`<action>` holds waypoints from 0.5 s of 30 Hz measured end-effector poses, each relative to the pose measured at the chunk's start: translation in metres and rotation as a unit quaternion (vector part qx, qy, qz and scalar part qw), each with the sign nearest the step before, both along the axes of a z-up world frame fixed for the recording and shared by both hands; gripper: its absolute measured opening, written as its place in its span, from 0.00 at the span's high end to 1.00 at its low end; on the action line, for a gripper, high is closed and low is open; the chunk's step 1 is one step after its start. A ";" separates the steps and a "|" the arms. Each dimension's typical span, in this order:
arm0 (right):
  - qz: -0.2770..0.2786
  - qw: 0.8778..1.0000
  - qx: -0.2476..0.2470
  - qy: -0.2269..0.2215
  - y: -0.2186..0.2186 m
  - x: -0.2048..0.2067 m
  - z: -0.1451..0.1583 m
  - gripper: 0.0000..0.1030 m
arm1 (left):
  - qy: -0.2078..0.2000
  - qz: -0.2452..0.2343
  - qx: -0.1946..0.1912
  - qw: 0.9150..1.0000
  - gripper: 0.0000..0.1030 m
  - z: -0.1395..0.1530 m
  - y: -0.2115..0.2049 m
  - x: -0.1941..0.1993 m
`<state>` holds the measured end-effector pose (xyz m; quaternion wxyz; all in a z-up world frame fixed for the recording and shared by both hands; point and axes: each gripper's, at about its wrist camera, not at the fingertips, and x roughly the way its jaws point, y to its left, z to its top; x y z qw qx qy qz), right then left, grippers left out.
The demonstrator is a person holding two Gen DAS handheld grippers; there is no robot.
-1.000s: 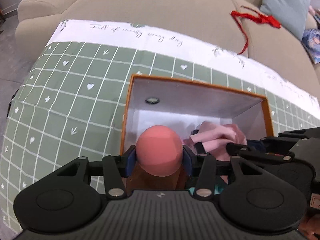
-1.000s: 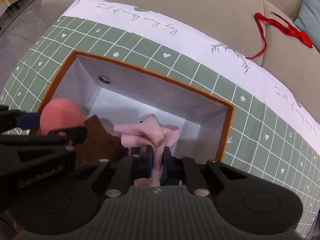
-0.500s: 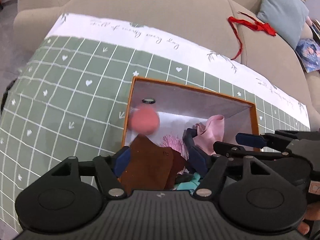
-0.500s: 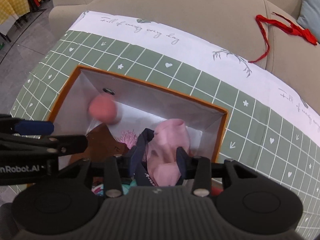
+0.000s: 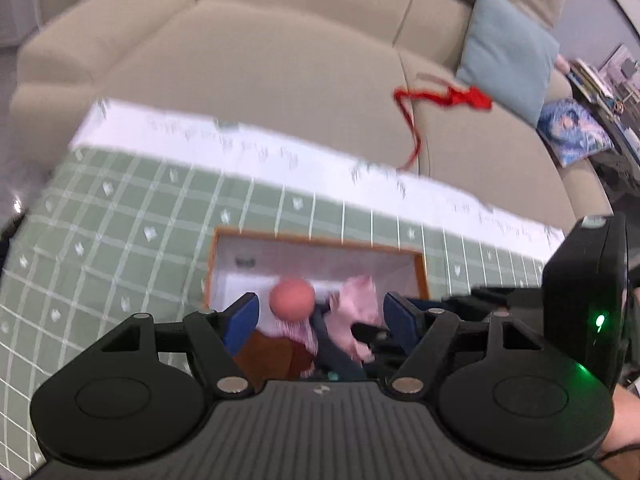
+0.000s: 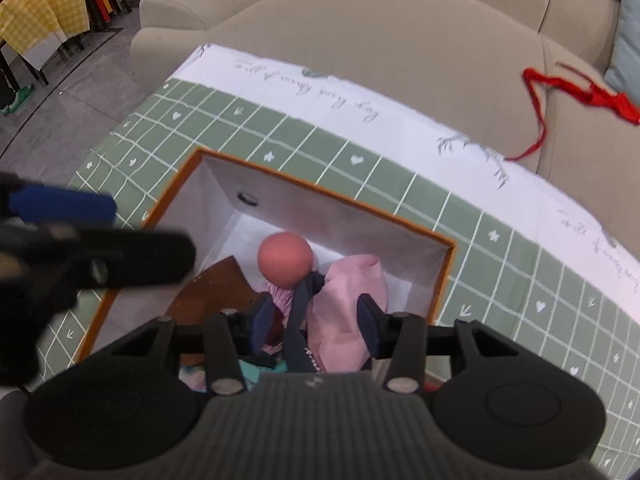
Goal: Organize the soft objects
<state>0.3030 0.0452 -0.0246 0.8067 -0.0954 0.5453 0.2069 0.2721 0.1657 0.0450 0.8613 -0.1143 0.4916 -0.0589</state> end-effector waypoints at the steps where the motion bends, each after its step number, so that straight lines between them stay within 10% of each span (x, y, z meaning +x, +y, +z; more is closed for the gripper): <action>1: -0.001 1.000 0.001 -0.007 -0.001 -0.002 0.004 0.55 | -0.015 0.004 0.005 1.000 0.19 0.006 -0.002 -0.003; 9: -0.021 0.996 0.054 -0.074 -0.029 -0.018 0.050 0.50 | -0.123 0.007 0.071 0.990 0.18 0.047 -0.026 -0.032; 15: -0.044 0.988 0.061 -0.138 -0.065 -0.053 0.081 0.49 | -0.269 0.009 0.133 0.954 0.12 0.072 -0.061 -0.083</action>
